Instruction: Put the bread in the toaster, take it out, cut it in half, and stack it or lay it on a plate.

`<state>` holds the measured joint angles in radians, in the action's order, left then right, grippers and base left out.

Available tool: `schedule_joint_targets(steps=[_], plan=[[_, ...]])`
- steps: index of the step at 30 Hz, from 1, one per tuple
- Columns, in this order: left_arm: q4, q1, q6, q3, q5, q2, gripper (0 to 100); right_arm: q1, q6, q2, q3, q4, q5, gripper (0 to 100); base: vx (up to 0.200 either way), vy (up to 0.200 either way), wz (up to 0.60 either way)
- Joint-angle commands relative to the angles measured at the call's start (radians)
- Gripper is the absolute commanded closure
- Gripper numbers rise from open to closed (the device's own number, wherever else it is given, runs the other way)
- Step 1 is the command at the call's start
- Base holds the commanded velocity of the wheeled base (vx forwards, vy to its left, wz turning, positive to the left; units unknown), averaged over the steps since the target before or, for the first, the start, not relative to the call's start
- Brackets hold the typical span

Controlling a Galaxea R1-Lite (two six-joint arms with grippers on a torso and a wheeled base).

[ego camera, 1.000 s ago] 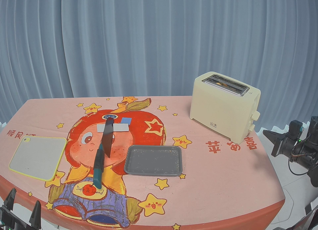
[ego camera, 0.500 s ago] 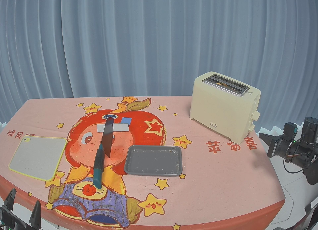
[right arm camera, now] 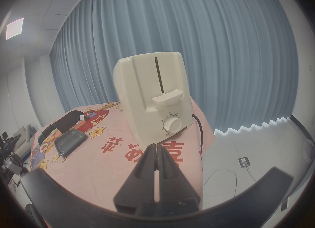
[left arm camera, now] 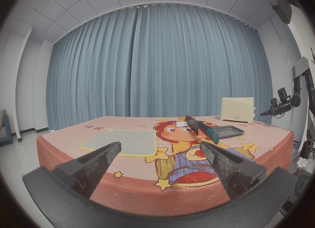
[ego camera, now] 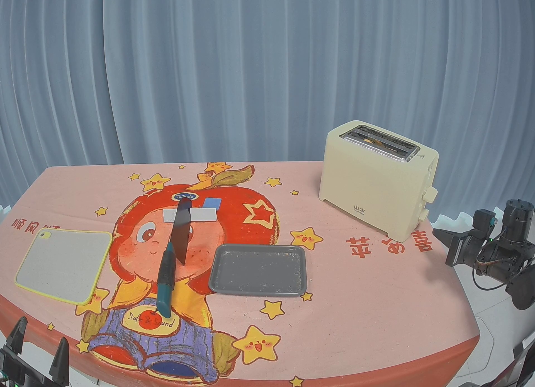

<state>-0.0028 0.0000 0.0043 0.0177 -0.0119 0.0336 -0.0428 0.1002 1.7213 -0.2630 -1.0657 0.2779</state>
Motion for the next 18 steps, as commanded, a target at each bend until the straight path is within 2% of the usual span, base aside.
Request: schedule_joint_targets(steps=[1, 4, 14, 17, 18], plan=[[0.0, 0.0, 0.0, -0.018, 0.0, 0.002, 0, -0.005, 0.004, 0.008, 0.001, 0.0, -0.014, 100, 0.0, 0.0, 0.0], [0.0, 0.0, 0.0, -0.018, 0.0, 0.002, 0, -0.002, 0.006, 0.034, -0.001, 0.0, -0.029, 100, 0.0, 0.0, 0.0], [0.0, 0.0, 0.0, -0.018, 0.0, 0.002, 0, 0.003, -0.002, 0.089, -0.051, -0.003, -0.031, 100, 0.0, 0.0, 0.0], [0.0, 0.0, 0.0, -0.018, 0.0, 0.002, 0, 0.003, -0.002, 0.146, -0.068, -0.03, -0.032, 100, 0.0, 0.0, 0.0], [0.0, 0.0, 0.0, -0.018, 0.0, 0.002, 0, 0.003, 0.003, 0.155, -0.062, -0.079, -0.034, 100, 0.0, 0.0, 0.0]])
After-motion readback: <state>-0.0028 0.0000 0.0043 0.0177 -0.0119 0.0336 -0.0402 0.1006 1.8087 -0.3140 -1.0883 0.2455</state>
